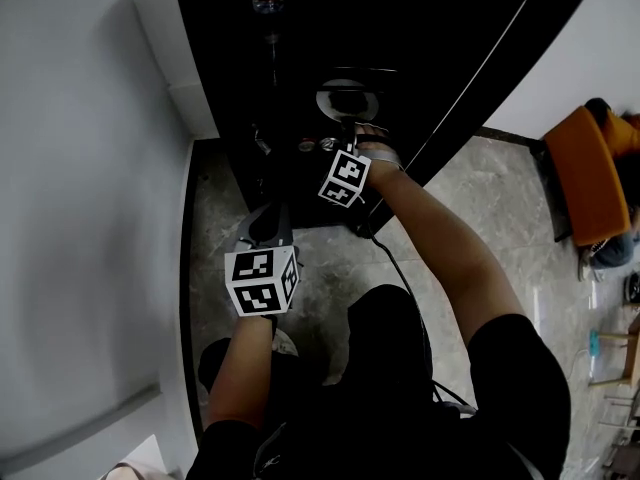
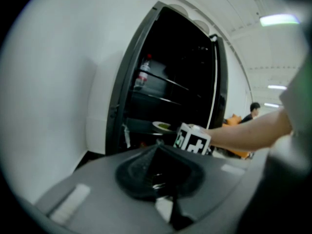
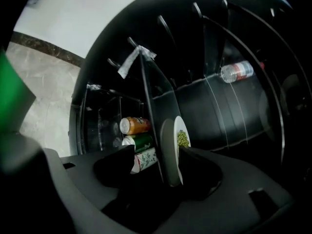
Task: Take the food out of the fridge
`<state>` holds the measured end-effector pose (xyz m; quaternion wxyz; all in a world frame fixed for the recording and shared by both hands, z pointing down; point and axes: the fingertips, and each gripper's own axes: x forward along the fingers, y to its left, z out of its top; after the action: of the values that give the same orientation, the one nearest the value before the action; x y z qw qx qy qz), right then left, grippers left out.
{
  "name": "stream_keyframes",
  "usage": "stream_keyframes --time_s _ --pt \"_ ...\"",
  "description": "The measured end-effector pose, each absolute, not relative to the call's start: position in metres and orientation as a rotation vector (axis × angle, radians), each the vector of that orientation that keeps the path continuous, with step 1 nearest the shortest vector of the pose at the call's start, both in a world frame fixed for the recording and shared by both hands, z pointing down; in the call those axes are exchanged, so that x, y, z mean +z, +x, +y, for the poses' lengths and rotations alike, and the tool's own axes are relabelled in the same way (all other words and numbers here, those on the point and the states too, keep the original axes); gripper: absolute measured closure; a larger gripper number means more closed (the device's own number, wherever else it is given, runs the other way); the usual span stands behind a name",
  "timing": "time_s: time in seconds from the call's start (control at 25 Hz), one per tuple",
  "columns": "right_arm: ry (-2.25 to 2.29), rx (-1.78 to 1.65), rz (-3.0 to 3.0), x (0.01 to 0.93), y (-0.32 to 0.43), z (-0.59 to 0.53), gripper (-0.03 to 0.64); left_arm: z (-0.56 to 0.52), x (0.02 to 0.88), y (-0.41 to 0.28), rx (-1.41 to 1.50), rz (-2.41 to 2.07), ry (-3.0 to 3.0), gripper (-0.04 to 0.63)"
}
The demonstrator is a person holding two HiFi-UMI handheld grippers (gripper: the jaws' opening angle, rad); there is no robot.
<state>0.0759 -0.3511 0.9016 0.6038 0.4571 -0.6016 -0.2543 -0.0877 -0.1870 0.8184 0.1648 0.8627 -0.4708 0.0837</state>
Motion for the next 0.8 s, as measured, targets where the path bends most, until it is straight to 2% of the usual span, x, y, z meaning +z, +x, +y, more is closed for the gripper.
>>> stream_keyframes --time_s 0.6,0.64,0.72,0.8 --pt "1.136 -0.679 -1.429 0.880 0.065 -0.306 0.356 -0.193 0.814 -0.091 0.175 -1.344 2.409 0.594" --pt "1.167 -0.681 -1.419 0.876 0.067 -0.310 0.380 -0.192 0.814 -0.091 0.177 -1.344 2.410 0.594" --pt "1.215 -0.694 -1.389 0.867 0.073 -0.316 0.500 -0.190 0.815 -0.090 0.184 -1.342 2.413 0.594" --pt "1.216 -0.715 -1.350 0.867 0.079 -0.321 0.533 -0.188 0.816 -0.091 0.190 -1.341 2.412 0.594"
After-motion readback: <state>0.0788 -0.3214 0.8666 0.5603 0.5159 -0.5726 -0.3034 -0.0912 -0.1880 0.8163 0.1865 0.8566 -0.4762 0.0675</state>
